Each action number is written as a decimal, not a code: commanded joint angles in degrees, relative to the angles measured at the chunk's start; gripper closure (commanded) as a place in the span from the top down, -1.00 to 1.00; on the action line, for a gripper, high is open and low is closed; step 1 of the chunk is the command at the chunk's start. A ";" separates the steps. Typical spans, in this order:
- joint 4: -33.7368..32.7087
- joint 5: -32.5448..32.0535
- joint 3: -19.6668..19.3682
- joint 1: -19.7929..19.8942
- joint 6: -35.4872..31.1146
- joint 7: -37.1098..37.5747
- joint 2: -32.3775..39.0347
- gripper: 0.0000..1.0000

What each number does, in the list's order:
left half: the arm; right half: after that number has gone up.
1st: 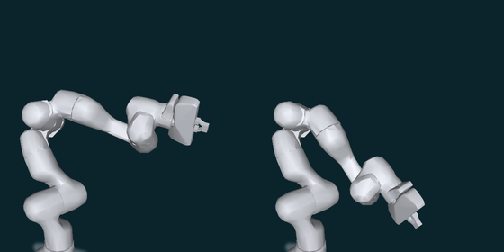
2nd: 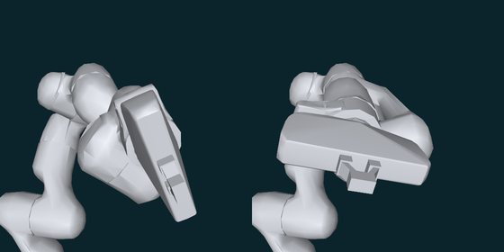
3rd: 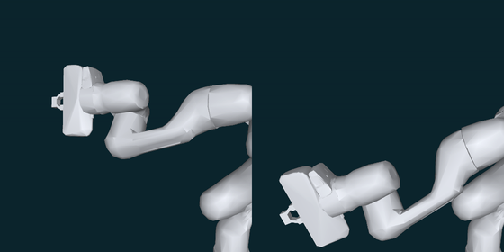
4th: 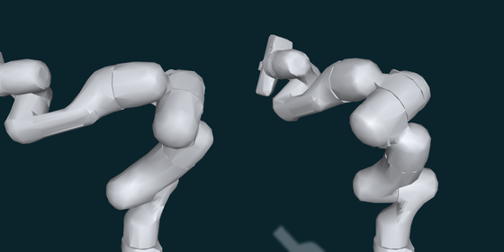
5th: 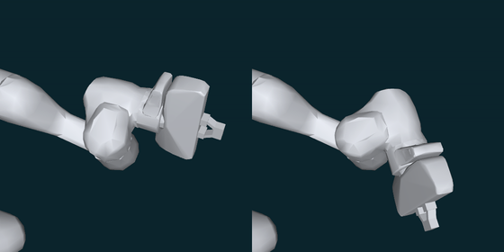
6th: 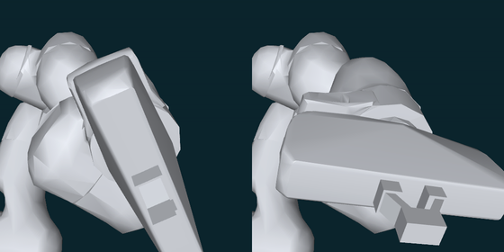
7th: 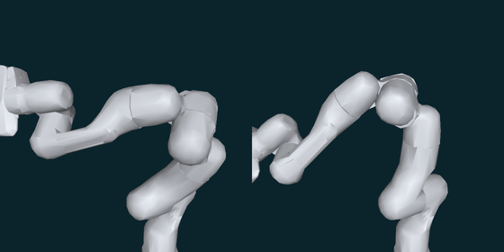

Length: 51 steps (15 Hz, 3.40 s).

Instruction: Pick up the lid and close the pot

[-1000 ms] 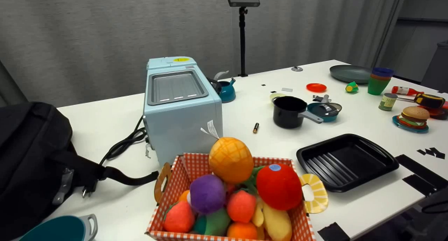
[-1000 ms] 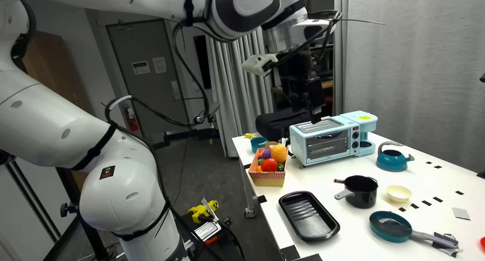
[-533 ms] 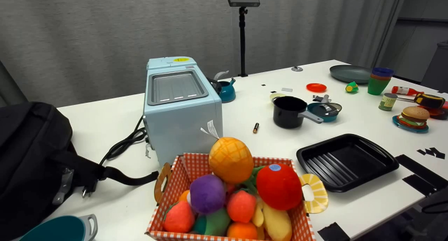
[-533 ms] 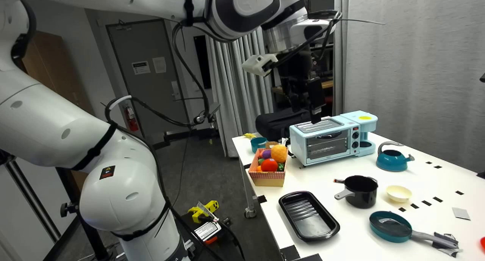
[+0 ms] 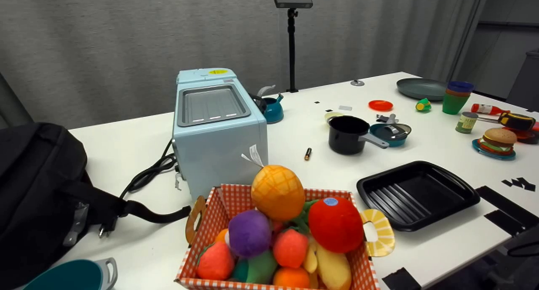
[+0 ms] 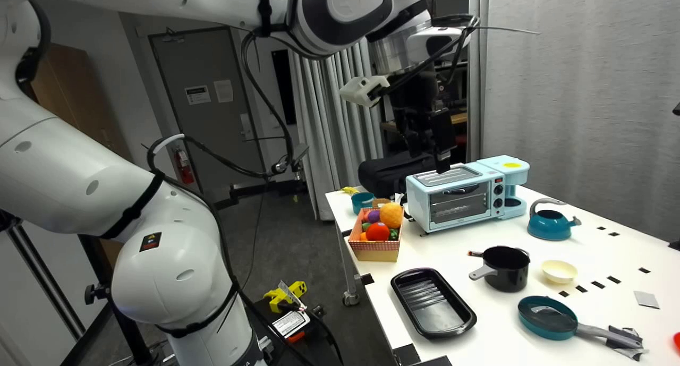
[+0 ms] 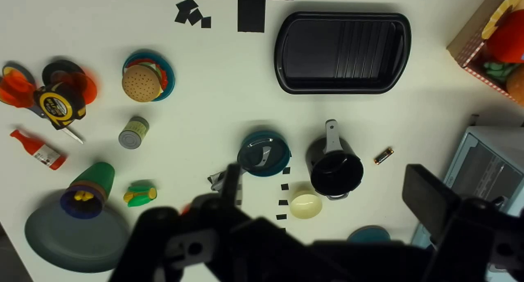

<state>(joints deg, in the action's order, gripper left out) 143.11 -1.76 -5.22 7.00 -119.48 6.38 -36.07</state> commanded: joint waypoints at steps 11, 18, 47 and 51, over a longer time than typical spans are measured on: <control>-0.09 0.28 0.36 0.44 0.08 -0.25 0.05 1.00; -0.33 -0.31 0.70 0.70 0.63 0.01 0.19 1.00; -15.31 -3.76 19.36 -3.79 -0.33 28.71 19.30 1.00; -15.20 -8.48 16.65 -2.72 -3.93 31.53 23.53 1.00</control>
<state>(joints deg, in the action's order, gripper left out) 129.32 -6.75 13.23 3.73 -120.76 35.29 -16.43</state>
